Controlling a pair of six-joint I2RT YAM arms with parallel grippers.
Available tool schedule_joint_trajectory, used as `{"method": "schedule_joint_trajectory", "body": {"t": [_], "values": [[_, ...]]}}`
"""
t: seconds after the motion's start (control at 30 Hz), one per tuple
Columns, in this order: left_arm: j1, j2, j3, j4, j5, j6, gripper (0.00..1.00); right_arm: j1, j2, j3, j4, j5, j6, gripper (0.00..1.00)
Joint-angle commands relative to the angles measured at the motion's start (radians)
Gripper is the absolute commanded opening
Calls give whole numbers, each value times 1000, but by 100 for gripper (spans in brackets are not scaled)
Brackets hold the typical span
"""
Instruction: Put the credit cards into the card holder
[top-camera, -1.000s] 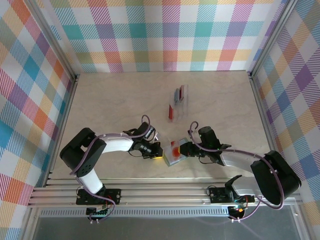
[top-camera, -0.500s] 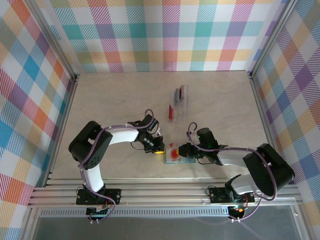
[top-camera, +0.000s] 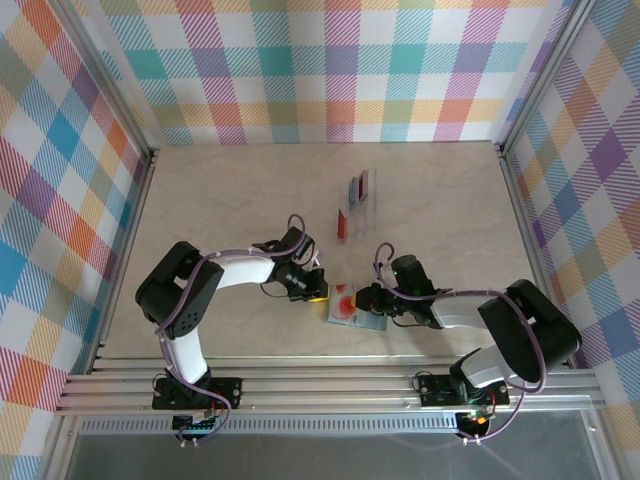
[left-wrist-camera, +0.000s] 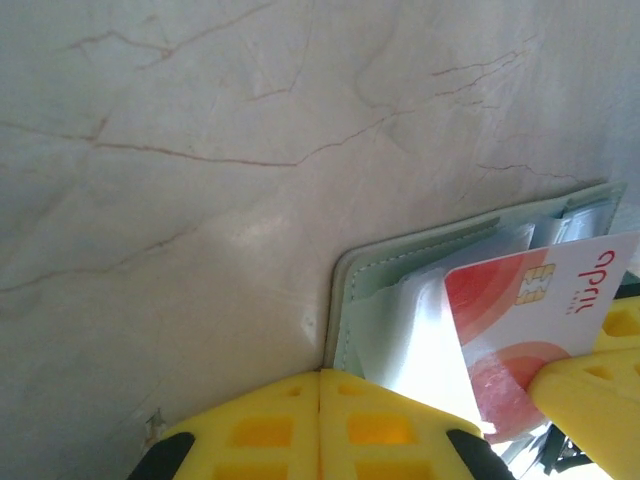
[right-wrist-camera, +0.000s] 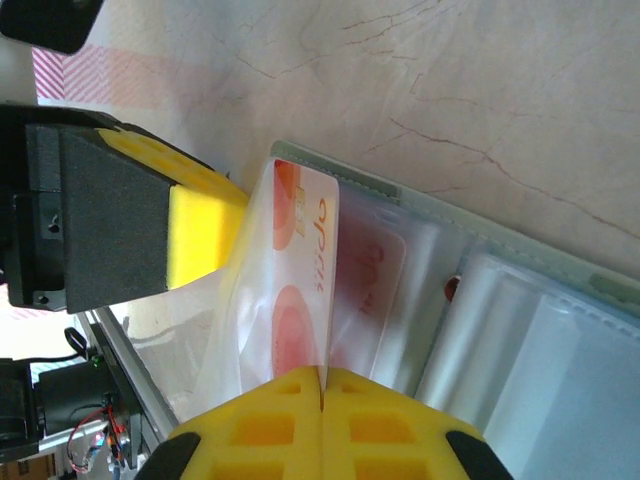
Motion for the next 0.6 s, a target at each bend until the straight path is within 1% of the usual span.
{"method": "schedule_joint_trajectory", "body": {"t": [0.0,0.1,0.23,0.57], "values": [[43,-8,-58,48,-165,-12,8,9,-49,-31,-135,67,29,0],[43,-23,-86,68,-155,-19,8,12,-113,-39,-200,90,30,0],[41,-37,-110,81,-145,-23,8,29,-149,-42,-233,102,36,0],[23,-34,-126,99,-127,-21,9,61,-66,-34,-146,100,58,0]]}}
